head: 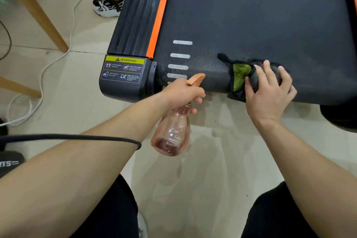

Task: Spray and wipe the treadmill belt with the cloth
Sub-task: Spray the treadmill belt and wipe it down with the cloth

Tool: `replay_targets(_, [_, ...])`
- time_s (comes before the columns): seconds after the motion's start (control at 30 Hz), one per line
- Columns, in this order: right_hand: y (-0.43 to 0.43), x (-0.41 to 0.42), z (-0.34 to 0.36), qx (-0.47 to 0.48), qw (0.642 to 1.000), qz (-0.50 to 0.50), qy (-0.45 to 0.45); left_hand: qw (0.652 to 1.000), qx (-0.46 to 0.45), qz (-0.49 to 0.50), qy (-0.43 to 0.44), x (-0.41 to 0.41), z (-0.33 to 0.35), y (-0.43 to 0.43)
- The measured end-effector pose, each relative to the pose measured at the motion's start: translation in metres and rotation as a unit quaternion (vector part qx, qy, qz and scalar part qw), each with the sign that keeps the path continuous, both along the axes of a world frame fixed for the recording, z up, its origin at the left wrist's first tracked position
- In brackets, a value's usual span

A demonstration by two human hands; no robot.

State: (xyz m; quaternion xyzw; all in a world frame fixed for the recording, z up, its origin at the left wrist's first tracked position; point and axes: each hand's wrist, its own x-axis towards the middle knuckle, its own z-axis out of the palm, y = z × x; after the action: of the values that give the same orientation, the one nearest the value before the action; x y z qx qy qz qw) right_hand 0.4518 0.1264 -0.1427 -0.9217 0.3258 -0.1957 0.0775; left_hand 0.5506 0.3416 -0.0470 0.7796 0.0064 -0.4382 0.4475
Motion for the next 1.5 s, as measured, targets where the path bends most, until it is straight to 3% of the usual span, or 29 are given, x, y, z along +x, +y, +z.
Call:
replay_targets(0.4, [0.002,0.001,0.003,0.023,1.000,0.014,-0.008,0.998,0.044,0.027,-0.039,-0.008,0.000,0.013])
replay_targets(0.57, [0.033,0.020,0.008,0.004,0.997,0.083,0.010,0.992,0.068,0.076,-0.075,0.000,0.004,0.043])
replay_targets(0.7, [0.058,0.052,0.019,0.027,0.996,0.076,0.032,0.994,0.052,0.082,-0.055,0.009,0.014,0.061])
replay_targets(0.93, [0.119,0.116,0.025,-0.064,0.978,0.189,0.060,0.994,0.026,0.103,-0.038,0.035,0.035,0.093])
replay_targets(1.07, [0.117,0.080,0.002,-0.198,0.922,0.320,0.091,0.994,0.025,0.098,-0.038,0.046,0.035,0.103])
replay_targets(1.13, [0.080,0.063,0.003,-0.250,0.906,0.327,0.097,0.995,0.016,0.095,-0.037,0.047,0.032,0.104])
replay_targets(1.27, [0.063,0.052,0.008,-0.211,0.933,0.268,0.112,0.994,-0.022,0.100,-0.033,0.055,0.033,0.105])
replay_targets(1.5, [0.139,0.119,0.015,-0.207,0.915,0.317,0.137,0.990,-0.030,0.126,-0.055,0.067,0.037,0.114])
